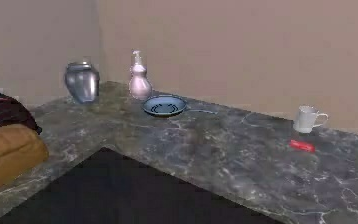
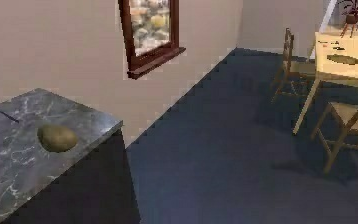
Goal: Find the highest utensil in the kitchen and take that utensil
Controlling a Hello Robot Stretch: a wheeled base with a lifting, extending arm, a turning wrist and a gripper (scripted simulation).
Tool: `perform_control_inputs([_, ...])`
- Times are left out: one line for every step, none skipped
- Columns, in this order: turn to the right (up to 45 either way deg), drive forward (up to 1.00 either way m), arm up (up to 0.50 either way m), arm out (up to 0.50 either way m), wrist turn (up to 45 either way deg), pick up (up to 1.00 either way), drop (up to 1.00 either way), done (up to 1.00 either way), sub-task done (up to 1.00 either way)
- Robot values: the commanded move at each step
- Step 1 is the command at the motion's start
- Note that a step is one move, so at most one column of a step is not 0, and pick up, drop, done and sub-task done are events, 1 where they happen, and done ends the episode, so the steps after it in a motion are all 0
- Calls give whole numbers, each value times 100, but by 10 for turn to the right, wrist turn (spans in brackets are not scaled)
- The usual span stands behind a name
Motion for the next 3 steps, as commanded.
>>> perform_control_inputs([390,0,0,0,0,0,0,0,0])
perform_control_inputs([0,25,0,0,0,0,0,0,0])
perform_control_inputs([-450,0,0,0,0,0,0,0,0])
